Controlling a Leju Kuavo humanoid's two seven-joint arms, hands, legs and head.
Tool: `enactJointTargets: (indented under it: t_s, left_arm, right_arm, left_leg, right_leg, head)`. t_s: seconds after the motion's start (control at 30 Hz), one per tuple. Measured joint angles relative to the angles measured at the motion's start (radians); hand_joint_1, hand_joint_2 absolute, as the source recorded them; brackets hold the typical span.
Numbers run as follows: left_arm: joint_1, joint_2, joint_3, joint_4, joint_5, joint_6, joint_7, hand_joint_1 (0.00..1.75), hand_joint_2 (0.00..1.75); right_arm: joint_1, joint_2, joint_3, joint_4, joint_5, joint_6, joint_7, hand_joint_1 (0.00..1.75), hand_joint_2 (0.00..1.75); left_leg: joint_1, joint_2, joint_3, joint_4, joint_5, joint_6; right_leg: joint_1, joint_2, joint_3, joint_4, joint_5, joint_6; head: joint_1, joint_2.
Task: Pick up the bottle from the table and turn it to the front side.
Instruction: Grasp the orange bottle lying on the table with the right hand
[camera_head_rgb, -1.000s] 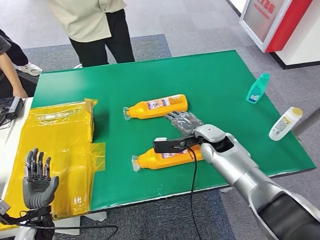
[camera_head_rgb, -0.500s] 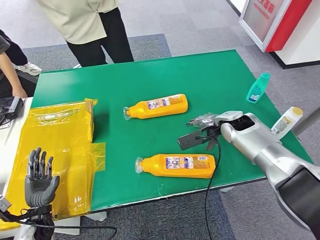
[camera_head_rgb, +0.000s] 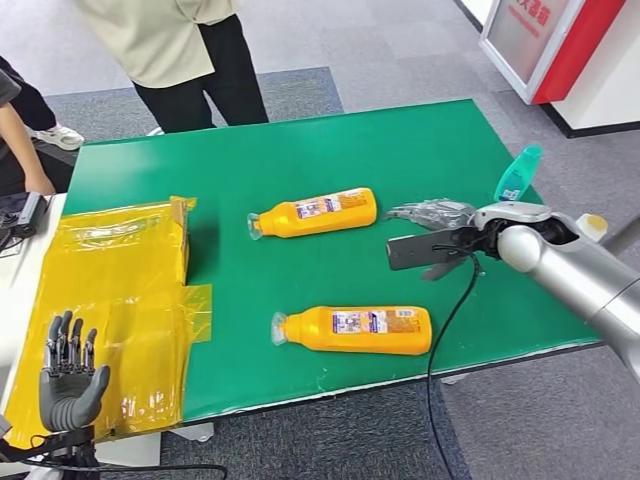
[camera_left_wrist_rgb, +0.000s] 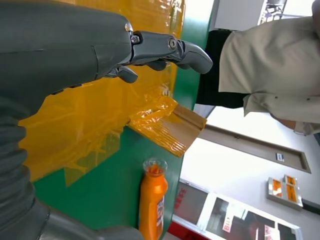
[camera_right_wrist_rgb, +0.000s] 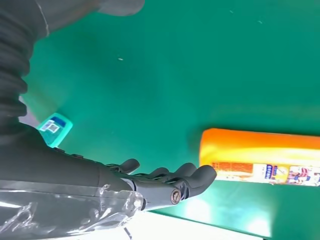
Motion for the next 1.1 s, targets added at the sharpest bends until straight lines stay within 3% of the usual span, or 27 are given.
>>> enactJointTargets:
  t_s: [0.23,0.4,0.63,0.8,1.1]
  left_arm:
    - [0.031,-0.003,0.061,-0.03,-0.001,-0.025,0.0,0.0,1.75]
    - [0.038,-0.006,0.096,-0.038,-0.015,-0.035,0.0,0.0,1.75]
    - [0.038,-0.013,0.118,-0.04,-0.023,-0.035,0.0,0.0,1.75]
    - [0.04,-0.02,0.138,-0.046,-0.024,-0.04,0.0,0.0,1.75]
    - [0.035,-0.027,0.148,-0.049,-0.033,-0.045,0.0,0.0,1.75]
  right_arm:
    - [0.007,-0.068,0.066,-0.099,-0.116,0.019,0.062,0.0,1.75]
    - [0.098,-0.1,0.105,-0.122,-0.131,-0.089,0.043,0.0,1.75]
    - [0.274,-0.103,0.122,-0.134,-0.109,-0.226,0.026,0.0,1.75]
    - [0.389,-0.064,0.091,-0.153,-0.029,-0.313,0.053,0.0,1.75]
    - [0.5,0.058,-0.005,-0.138,0.054,-0.327,0.07,0.0,1.75]
  left_leg:
    - [0.0,0.0,0.0,0.0,0.0,0.0]
    - [0.0,0.0,0.0,0.0,-0.001,0.001]
    - [0.0,-0.001,-0.001,0.0,-0.001,0.001]
    - [0.001,-0.001,-0.001,0.0,-0.002,0.0]
    - [0.001,-0.001,-0.001,0.0,-0.001,0.0]
  right_leg:
    - [0.0,0.0,0.0,0.0,-0.001,0.0]
    - [0.0,0.0,0.0,0.0,-0.001,0.001]
    - [0.0,-0.001,0.0,0.0,-0.002,0.001]
    - [0.001,-0.001,0.0,0.0,-0.003,0.0]
    - [0.001,-0.001,-0.001,0.0,-0.003,-0.001]
  head:
    - [0.0,0.0]
    - [0.0,0.0]
    - [0.0,0.0]
    - [0.0,0.0]
    - [0.0,0.0]
